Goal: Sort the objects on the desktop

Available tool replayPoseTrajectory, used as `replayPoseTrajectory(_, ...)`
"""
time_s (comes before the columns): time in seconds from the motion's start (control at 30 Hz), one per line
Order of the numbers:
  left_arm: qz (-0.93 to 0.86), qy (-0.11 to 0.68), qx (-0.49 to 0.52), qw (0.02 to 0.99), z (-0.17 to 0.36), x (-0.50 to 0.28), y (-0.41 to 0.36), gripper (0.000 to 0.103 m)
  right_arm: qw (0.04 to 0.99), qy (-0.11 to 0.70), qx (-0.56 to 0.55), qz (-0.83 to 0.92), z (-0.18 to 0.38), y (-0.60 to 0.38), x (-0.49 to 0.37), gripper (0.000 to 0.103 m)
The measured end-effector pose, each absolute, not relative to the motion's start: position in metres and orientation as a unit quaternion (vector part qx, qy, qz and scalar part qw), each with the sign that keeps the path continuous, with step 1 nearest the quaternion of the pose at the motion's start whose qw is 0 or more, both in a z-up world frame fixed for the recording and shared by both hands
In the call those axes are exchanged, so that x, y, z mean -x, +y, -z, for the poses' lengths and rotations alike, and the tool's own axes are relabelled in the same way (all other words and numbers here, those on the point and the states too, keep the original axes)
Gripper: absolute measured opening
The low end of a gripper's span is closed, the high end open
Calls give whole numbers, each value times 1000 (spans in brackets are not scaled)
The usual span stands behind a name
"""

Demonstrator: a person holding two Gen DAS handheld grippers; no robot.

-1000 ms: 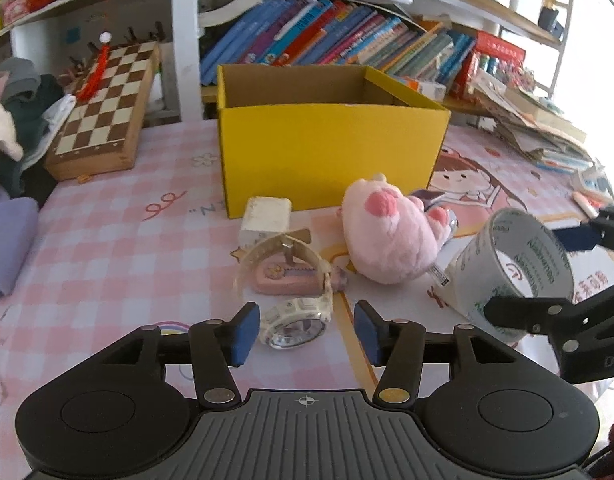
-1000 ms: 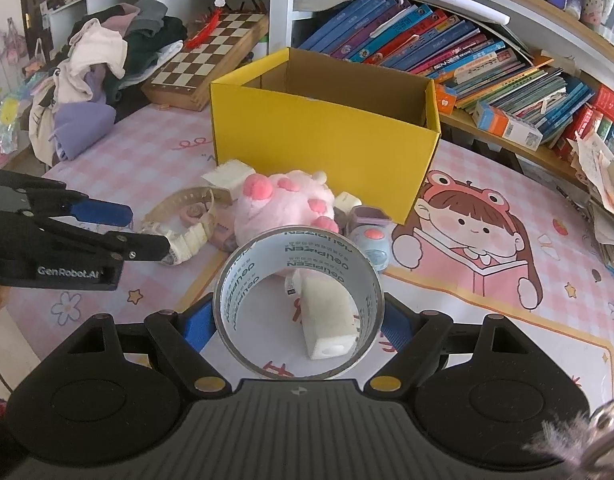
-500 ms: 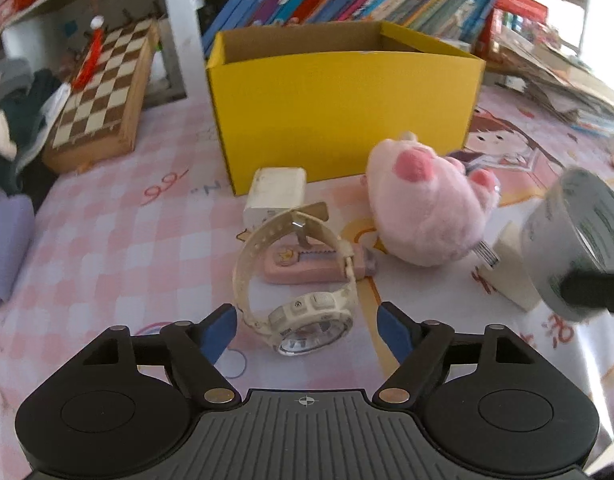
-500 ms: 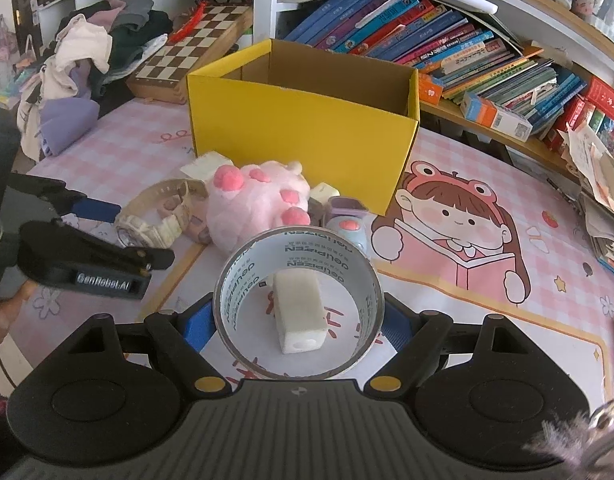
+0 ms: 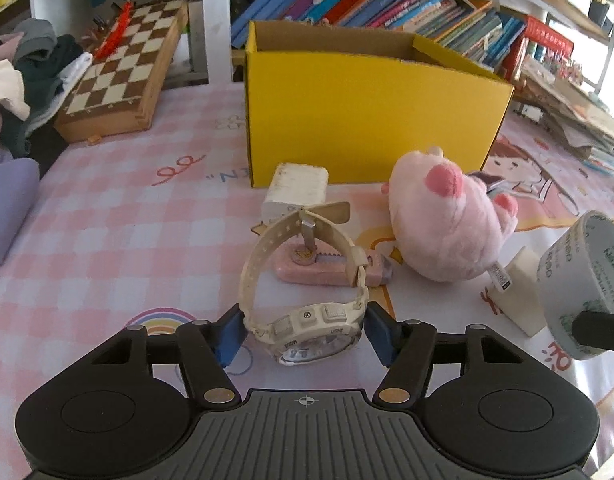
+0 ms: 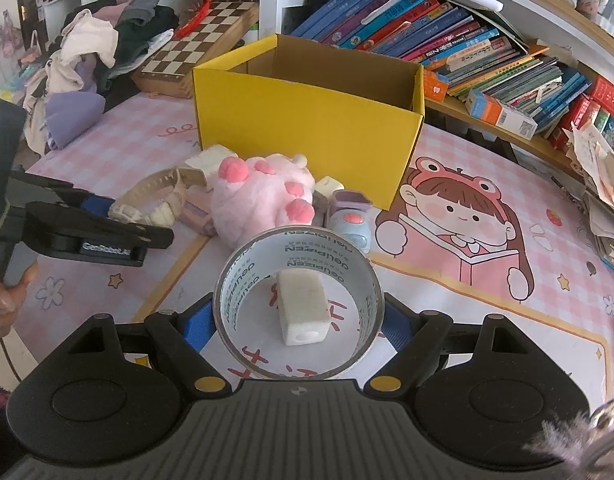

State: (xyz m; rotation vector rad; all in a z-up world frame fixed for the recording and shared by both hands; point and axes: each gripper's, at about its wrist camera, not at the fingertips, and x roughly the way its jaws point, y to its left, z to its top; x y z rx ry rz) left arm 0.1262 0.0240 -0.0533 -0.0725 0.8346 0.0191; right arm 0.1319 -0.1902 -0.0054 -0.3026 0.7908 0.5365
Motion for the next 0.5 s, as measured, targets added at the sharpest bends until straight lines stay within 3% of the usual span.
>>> replayPoseTrajectory(0.5,36,352,1,935,8,-87,23,62,882,384,130,-239,2,-177,-110,82)
